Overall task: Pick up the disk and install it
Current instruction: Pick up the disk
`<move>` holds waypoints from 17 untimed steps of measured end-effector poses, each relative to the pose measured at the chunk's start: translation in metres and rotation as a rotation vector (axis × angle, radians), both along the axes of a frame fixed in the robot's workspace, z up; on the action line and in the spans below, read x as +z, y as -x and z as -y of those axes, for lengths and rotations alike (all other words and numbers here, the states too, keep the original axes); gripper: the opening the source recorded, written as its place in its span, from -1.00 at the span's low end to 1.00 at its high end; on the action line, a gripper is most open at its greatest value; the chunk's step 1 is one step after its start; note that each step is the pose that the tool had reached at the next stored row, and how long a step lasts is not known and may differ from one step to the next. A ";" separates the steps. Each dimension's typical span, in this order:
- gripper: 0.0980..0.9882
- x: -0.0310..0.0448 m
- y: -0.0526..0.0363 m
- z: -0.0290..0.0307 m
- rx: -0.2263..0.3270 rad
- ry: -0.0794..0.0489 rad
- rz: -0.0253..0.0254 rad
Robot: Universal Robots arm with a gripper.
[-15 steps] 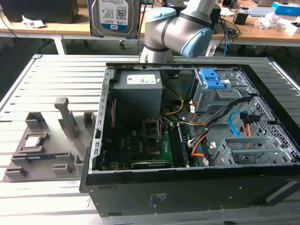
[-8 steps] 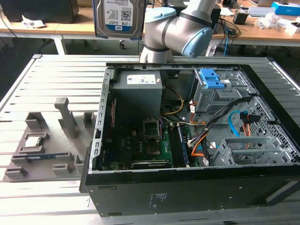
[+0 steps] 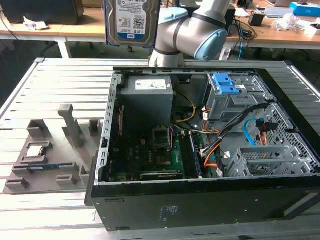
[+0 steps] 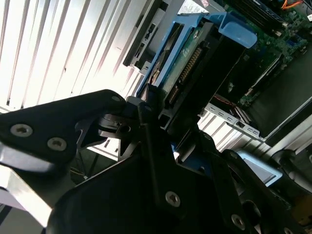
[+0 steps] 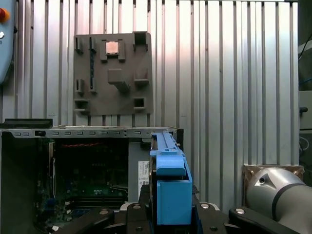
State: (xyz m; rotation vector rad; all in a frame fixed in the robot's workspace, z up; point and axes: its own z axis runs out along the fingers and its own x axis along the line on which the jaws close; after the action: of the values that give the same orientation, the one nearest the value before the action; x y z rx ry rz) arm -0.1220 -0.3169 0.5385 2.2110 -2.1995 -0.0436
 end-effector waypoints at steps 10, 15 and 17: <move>-0.40 -0.0137 -0.0289 0.0190 0.000 0.007 0.0000; -0.40 -0.0151 -0.0291 0.0355 0.000 0.013 -0.0001; -0.40 -0.0156 -0.0291 0.0408 0.000 0.015 -0.0001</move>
State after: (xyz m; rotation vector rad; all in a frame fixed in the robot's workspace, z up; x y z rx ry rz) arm -0.0929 -0.3576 0.5229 2.2036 -2.1926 -0.0276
